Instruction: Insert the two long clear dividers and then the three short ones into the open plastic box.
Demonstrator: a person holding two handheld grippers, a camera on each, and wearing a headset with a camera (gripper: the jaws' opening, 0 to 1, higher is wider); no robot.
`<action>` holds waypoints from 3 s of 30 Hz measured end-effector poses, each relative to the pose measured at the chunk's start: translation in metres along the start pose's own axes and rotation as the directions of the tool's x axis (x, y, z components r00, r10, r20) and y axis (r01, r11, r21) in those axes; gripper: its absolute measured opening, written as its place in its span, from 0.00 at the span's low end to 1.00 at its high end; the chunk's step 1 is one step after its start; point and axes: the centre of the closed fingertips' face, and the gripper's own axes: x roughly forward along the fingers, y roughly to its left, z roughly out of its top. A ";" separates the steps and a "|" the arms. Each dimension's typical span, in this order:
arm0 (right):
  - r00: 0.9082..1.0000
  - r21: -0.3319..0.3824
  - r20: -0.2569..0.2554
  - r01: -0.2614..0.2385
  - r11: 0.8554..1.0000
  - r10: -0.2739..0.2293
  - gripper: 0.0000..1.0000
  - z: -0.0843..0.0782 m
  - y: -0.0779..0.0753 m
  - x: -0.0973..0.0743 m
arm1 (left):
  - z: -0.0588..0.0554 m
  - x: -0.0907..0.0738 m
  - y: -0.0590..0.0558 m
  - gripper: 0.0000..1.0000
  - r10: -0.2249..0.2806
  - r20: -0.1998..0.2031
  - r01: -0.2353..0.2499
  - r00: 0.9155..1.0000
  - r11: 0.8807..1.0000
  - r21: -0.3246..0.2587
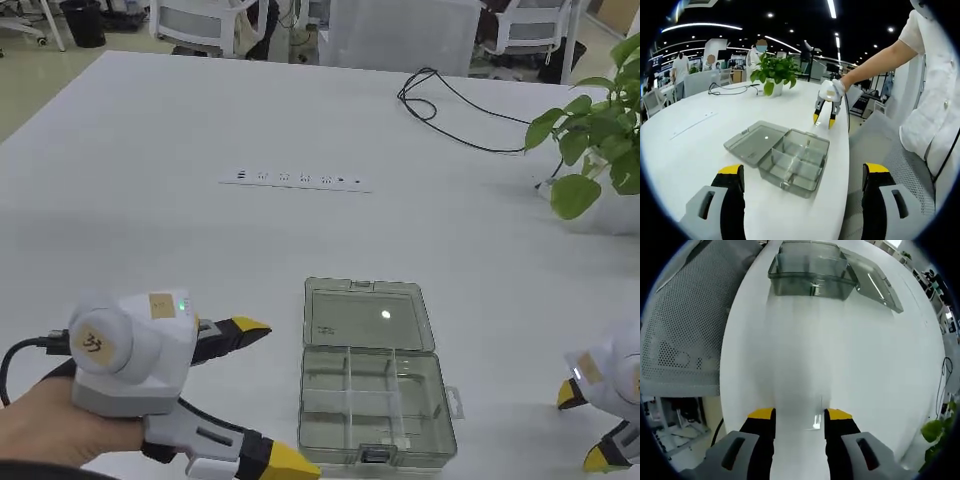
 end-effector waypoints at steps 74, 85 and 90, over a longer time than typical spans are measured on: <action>0.861 -0.011 0.407 0.338 0.941 -0.305 0.33 0.246 -0.015 -0.163 | 0.104 0.045 -0.017 0.35 -0.023 0.284 0.203 0.958 0.756 -0.622; 0.860 -0.028 0.414 0.339 0.940 -0.297 0.33 0.256 -0.010 -0.165 | 0.101 0.049 -0.025 0.12 -0.057 0.273 0.228 0.960 0.725 -0.650; 0.865 -0.040 0.405 0.341 0.939 -0.297 0.33 0.257 -0.010 -0.164 | 0.099 0.049 -0.026 0.08 -0.064 0.271 0.234 0.960 0.712 -0.662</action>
